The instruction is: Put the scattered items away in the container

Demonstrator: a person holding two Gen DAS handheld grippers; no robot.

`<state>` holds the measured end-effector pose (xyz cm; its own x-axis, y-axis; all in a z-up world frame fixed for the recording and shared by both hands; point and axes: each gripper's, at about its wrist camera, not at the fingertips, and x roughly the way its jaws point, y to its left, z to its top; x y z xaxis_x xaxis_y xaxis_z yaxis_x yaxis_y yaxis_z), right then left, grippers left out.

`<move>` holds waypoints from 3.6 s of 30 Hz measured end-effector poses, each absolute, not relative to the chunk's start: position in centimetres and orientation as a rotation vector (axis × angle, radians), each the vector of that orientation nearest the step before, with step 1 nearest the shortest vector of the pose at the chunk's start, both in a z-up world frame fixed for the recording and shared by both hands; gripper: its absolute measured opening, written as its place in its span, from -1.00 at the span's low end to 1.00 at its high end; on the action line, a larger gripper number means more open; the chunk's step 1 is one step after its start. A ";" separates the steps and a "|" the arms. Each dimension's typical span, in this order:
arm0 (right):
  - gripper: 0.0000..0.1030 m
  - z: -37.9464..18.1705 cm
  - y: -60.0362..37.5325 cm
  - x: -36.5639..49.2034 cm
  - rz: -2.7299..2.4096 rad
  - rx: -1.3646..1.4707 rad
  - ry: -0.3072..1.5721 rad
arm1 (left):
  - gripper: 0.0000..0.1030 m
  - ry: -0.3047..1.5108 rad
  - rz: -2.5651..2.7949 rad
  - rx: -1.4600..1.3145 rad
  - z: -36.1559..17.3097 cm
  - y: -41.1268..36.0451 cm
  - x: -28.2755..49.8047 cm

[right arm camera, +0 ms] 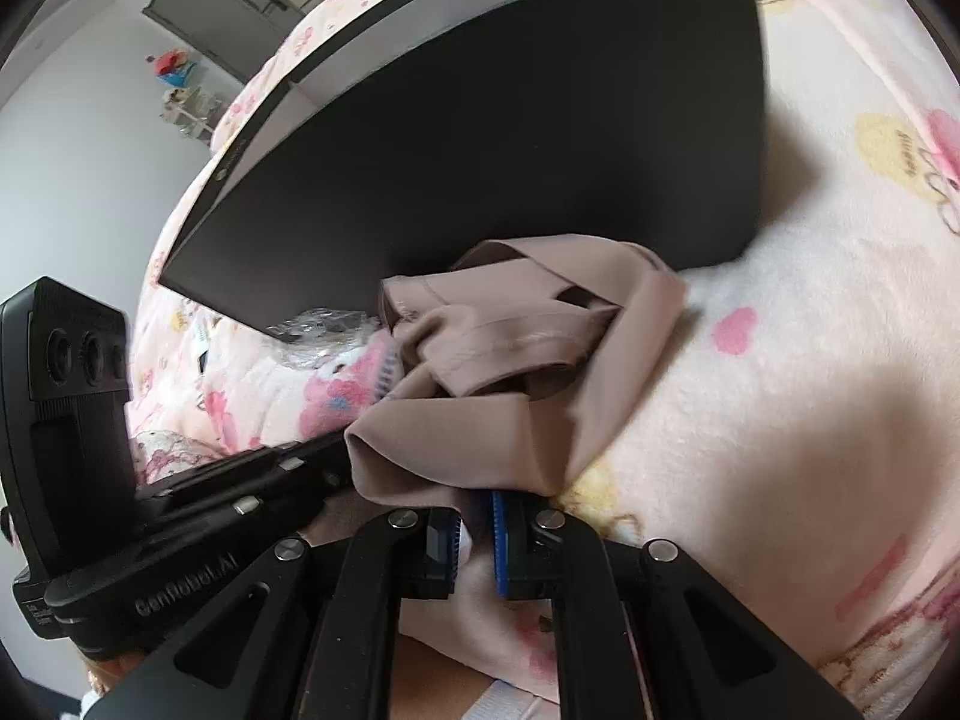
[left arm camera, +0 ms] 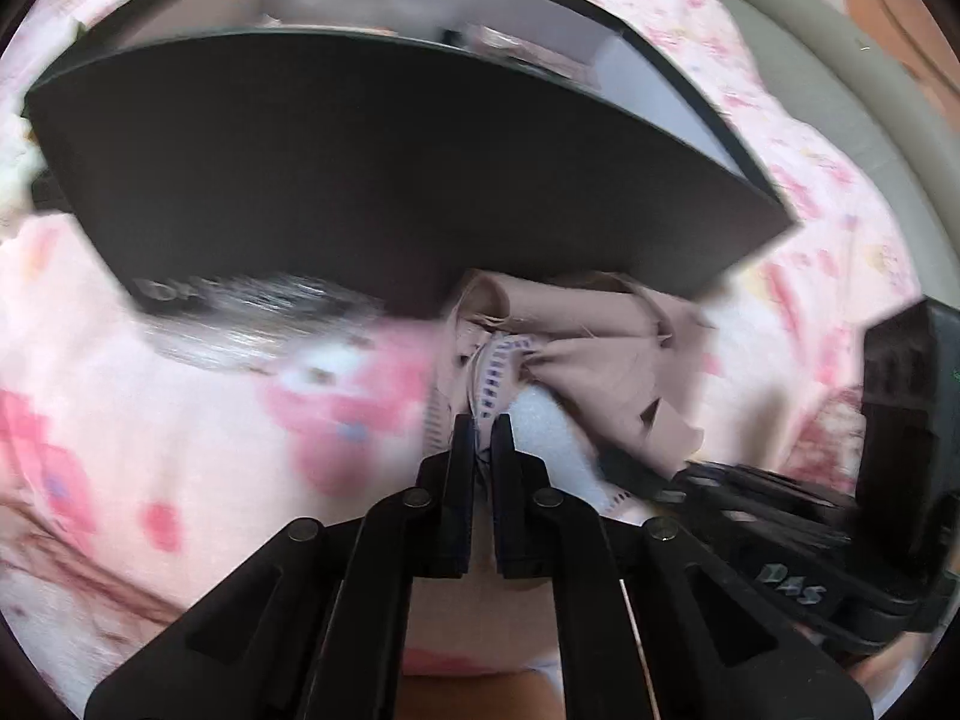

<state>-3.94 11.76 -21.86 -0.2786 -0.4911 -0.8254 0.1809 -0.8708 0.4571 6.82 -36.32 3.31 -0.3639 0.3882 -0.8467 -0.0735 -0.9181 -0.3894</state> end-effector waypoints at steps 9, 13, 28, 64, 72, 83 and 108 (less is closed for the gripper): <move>-0.96 -20.1 14.0 -3.4 -2.057 1.338 -0.656 | -0.94 -0.525 2.207 -1.424 4.6 -36.3 8.1; -0.84 -21.9 15.1 -4.3 -1.935 1.417 -0.837 | -0.94 -0.556 2.193 -1.441 4.4 -36.9 8.0; -0.73 -20.8 15.2 -3.7 -1.947 1.428 -0.804 | -0.96 -0.484 2.136 -1.482 3.6 -35.8 7.9; -0.99 -22.9 11.8 -3.9 -2.167 1.544 -0.414 | -0.96 -0.470 2.321 -1.591 3.1 -38.4 8.2; -0.98 -21.9 13.1 -3.5 -2.167 1.441 -0.522 | -0.97 -0.512 2.280 -1.390 5.6 -39.1 9.6; -0.93 -16.5 20.9 -1.8 -2.171 1.365 -0.725 | -0.03 -0.589 2.140 -1.509 7.3 -40.6 9.4; -0.25 -17.0 17.7 -1.5 -2.300 1.419 -0.556 | -0.95 -0.606 2.401 -1.557 10.9 -42.4 7.8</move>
